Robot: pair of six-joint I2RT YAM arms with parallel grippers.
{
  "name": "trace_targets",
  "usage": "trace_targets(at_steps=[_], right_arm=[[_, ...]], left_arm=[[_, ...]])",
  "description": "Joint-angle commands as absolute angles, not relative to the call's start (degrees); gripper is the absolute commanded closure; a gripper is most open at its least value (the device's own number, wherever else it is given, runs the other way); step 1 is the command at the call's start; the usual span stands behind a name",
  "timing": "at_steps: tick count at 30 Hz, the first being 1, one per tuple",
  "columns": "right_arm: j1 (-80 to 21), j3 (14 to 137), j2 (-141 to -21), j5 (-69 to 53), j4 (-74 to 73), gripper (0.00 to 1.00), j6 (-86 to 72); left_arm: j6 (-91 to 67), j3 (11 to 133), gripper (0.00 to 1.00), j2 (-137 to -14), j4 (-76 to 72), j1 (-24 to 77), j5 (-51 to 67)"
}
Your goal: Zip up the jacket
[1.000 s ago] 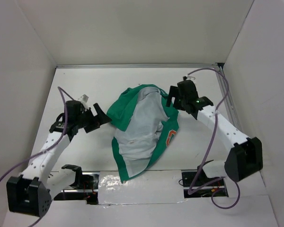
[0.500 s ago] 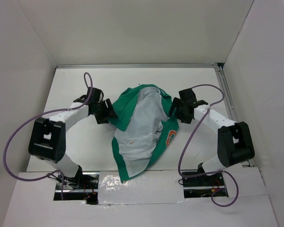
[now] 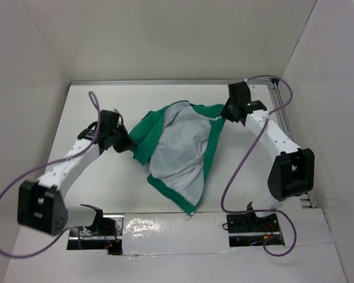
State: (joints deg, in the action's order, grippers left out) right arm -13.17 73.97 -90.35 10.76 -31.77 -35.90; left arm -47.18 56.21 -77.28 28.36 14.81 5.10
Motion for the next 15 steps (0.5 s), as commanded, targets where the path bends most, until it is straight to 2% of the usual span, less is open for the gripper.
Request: trace_targets(at_steps=[1,4,10,13,15], right_arm=[[-10.29,84.51,-91.56,15.47,-35.15,1.00,-33.93],[-9.67,92.07,-97.18,17.83,-39.19,1.00,-33.84],[-9.93,103.52,-110.36,17.58,-43.33,0.97,-32.17],[-11.42,107.57,-114.78,18.02,-42.98,0.80,-29.80],[-12.39,110.11,-115.92,18.19,-43.06,0.48,-28.31]], left_arm=[[-55.09,50.48,1.00,-65.68,37.15,15.47,2.11],[-60.63,45.99,1.00,-56.10,43.22,16.17,2.02],[-59.51,32.10,1.00,-43.87,38.68,17.49,15.71],[-54.97,28.83,1.00,-44.73,35.61,18.19,21.87],[-53.45,28.83,0.75,-45.35,33.93,19.15,24.77]])
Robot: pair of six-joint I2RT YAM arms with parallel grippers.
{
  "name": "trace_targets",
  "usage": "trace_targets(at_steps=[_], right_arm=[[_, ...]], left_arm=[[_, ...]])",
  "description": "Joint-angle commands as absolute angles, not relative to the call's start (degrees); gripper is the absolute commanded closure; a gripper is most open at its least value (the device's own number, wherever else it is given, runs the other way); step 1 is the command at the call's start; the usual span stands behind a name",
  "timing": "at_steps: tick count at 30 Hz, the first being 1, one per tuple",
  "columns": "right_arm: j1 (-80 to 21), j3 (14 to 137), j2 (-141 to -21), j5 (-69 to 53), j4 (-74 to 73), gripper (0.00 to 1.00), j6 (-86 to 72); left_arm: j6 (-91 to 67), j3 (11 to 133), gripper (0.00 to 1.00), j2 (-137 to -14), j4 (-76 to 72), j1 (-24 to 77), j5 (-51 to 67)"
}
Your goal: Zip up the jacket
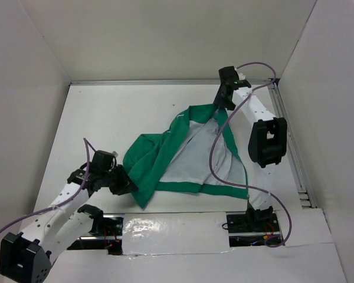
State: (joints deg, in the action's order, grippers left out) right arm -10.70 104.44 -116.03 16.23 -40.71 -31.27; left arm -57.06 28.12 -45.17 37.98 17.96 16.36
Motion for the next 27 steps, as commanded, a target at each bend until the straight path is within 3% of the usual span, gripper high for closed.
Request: trace_targets(at_steps=[1,2,3,4,5,10,16,23,27], right_arm=[[-12.83,110.56,-115.67,19.15,-43.50,0.41,-28.13],[-13.62,110.22,-115.14,19.94,-43.24,0.33,-28.04],[-13.97,109.26,-112.87,20.91,-42.72,0.31,-27.86],[-14.32,108.12,-111.46,22.31,-40.80,0.28,-27.34],[-14.67,106.80,-110.14,22.85,-40.09,0.16,-26.90],[-14.33,96.79,-101.97,24.26,-37.10,0.15,-27.42],[-10.82,75.62,-92.03,16.82,-26.56,0.15,-22.34],[-8.35,72.51,-93.07,10.90,-24.08,0.15,-16.70],[-7.39,74.53,-95.36,10.99,-24.35,0.15,-16.17]], left_arm=[[-52.05,29.00,0.66,-45.79,32.71,21.34,25.74],[-51.77,29.96,0.52,-45.96,31.39,22.49,25.75],[-51.16,30.84,0.45,-46.23,30.68,23.63,25.93],[-49.59,31.81,0.01,-46.84,30.41,25.90,25.58],[-48.87,34.25,0.01,-47.11,30.41,26.88,24.62],[-46.69,45.68,0.01,-54.13,33.22,30.67,10.41],[-30.34,64.28,0.01,-73.07,26.18,30.23,5.90],[-20.83,86.12,0.01,-95.07,30.75,27.25,5.19],[-17.33,83.51,0.01,-91.68,26.57,27.25,11.32]])
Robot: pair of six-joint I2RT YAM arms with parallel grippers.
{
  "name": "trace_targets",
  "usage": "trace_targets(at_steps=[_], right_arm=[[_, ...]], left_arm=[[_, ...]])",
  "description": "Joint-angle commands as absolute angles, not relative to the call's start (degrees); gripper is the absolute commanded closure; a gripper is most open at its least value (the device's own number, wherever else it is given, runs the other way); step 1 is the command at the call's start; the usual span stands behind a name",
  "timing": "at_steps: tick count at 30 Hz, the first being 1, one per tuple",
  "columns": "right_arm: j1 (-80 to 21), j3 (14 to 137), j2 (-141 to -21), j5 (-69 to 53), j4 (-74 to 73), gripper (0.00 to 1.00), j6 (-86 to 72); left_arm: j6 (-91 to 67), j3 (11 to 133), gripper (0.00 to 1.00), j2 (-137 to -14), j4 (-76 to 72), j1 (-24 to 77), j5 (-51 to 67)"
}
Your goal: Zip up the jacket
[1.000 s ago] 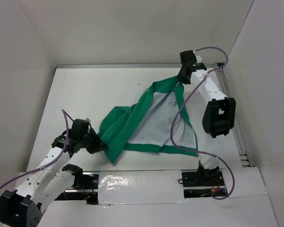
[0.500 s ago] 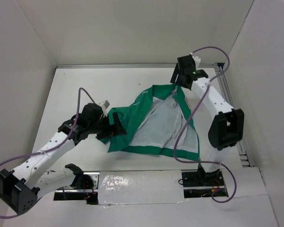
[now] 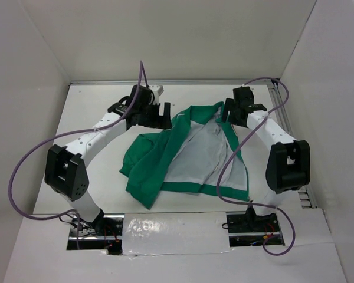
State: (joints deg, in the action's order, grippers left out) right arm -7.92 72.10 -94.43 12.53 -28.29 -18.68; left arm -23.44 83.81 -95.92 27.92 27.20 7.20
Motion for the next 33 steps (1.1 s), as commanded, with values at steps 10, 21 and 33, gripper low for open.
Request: trace_targets(at_steps=[10,21,33], right_arm=[[-4.22,74.18,-98.78,1.61,-21.72,0.16,-13.98],[-2.37,79.98,-106.17,-7.82,-21.36,0.20,-12.39],[-6.05,73.22,-93.98,-2.31,-15.56,1.00,-13.27]], left_arm=[[-5.02,92.08,0.01,-109.45,16.16,22.68,23.98],[5.10,113.29,0.01,-130.60,16.71,24.26,39.10],[-3.50,111.03,1.00,-123.08,15.21,23.29,36.58]])
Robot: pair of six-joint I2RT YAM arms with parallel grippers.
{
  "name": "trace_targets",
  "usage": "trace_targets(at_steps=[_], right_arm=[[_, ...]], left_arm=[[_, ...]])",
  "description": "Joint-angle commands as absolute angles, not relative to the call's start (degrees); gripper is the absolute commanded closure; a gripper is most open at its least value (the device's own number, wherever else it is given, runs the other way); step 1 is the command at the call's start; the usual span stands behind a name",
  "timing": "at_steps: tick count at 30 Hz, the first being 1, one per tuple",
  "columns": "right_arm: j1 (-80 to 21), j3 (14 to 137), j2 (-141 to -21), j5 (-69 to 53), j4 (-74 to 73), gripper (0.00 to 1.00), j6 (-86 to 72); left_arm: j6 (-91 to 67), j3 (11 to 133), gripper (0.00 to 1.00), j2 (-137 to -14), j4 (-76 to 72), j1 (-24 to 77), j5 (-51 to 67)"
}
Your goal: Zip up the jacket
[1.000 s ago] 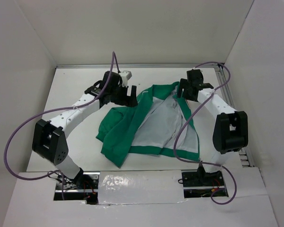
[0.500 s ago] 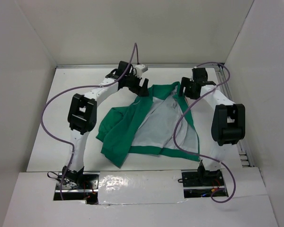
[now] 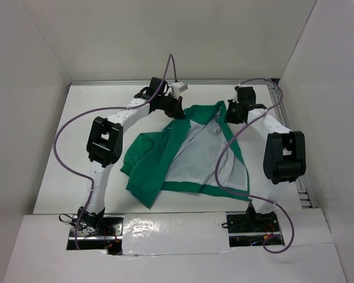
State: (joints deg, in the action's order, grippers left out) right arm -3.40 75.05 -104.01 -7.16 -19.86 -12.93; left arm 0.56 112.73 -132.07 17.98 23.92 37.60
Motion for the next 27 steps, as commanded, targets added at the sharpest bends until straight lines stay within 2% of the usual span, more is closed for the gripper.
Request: trace_targets(at_steps=[1,3,6,9,10,13,15,20,24,27], right_arm=[[-8.67,71.30,-91.35,-0.20,-15.38,1.00,-13.27],[-11.59,70.75,-83.00,10.23,-17.91,1.00,-14.76],[-15.46,72.33,-72.19,17.48,-23.01,1.00,-18.62],[-20.37,72.16,-57.63,17.41,-23.55,1.00,-17.33],[-20.39,72.25,-57.57,16.27,-23.73,1.00,-16.44],[-23.64,73.29,-44.96,9.53,-23.90,1.00,-13.47],[-25.39,75.31,-39.76,6.00,-24.95,1.00,-12.92],[-26.02,80.41,-32.79,-4.72,-25.49,1.00,-11.61],[-25.32,86.99,-32.25,-11.24,-26.45,1.00,-10.81],[-24.35,88.76,-34.44,-12.65,-25.75,1.00,-11.34]], left_arm=[[-4.39,106.31,1.00,-119.91,13.20,23.47,34.91],[-7.28,102.15,1.00,-109.72,12.22,25.56,24.65],[-11.33,98.62,1.00,-97.68,15.89,30.31,6.19],[-14.57,93.80,1.00,-82.41,17.40,36.09,-6.20],[-14.59,92.91,1.00,-82.35,17.40,36.12,-6.24],[-14.24,91.06,1.00,-71.48,17.31,40.96,-12.03],[-15.29,92.63,1.00,-63.14,19.15,46.56,-8.03],[-15.21,95.18,1.00,-54.34,19.25,46.93,5.16],[-14.86,97.99,1.00,-51.77,20.65,46.93,17.81],[-14.59,100.71,1.00,-52.03,22.93,46.93,19.25]])
